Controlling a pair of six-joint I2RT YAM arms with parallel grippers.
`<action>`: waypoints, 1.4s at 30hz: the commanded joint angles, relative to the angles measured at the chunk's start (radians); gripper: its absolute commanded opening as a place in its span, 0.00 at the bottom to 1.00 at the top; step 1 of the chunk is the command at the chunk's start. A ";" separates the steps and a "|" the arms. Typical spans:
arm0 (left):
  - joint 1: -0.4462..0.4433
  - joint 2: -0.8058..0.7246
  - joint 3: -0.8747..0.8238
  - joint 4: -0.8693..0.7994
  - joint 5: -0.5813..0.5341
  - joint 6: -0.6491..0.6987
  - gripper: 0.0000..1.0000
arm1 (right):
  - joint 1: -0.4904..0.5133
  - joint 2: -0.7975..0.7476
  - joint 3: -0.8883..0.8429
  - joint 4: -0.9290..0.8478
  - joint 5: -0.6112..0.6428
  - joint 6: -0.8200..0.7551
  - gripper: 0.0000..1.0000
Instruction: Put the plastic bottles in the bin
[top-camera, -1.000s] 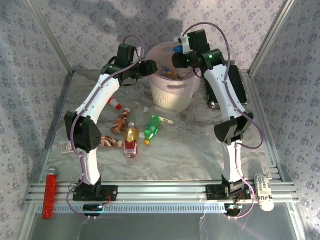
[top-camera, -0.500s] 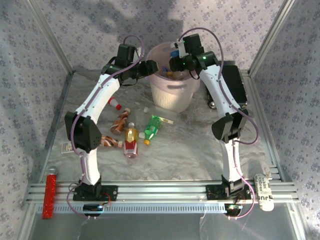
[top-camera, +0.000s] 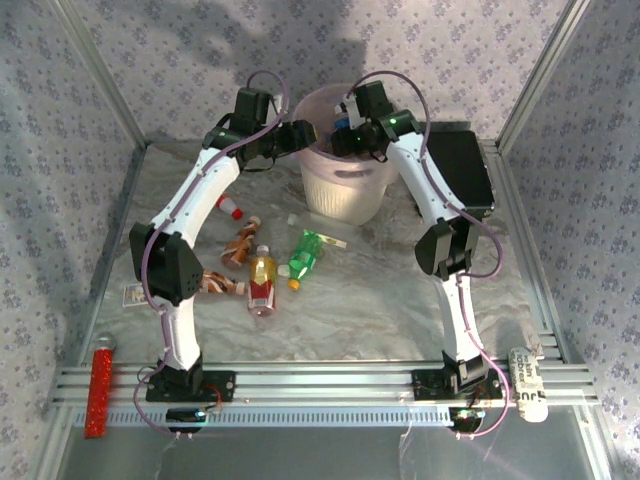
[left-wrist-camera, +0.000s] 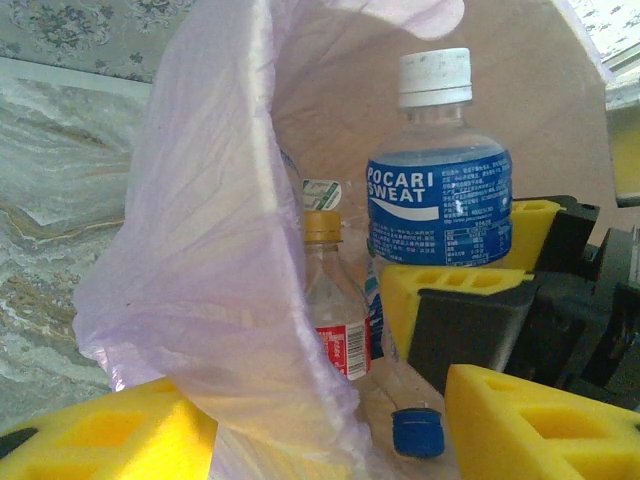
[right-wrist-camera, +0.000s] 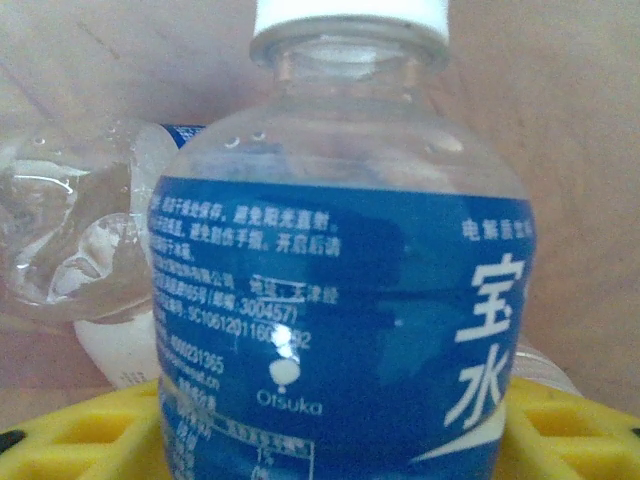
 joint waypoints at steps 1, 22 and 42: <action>-0.012 0.032 0.007 -0.071 -0.002 0.034 0.62 | 0.002 0.020 0.008 -0.034 -0.010 -0.009 0.77; -0.015 0.017 0.010 -0.077 -0.002 0.031 0.61 | 0.039 -0.238 0.082 -0.106 0.057 -0.124 0.99; -0.015 0.007 0.007 -0.075 -0.002 0.041 0.62 | 0.213 -1.078 -1.080 0.238 -0.022 -0.251 0.96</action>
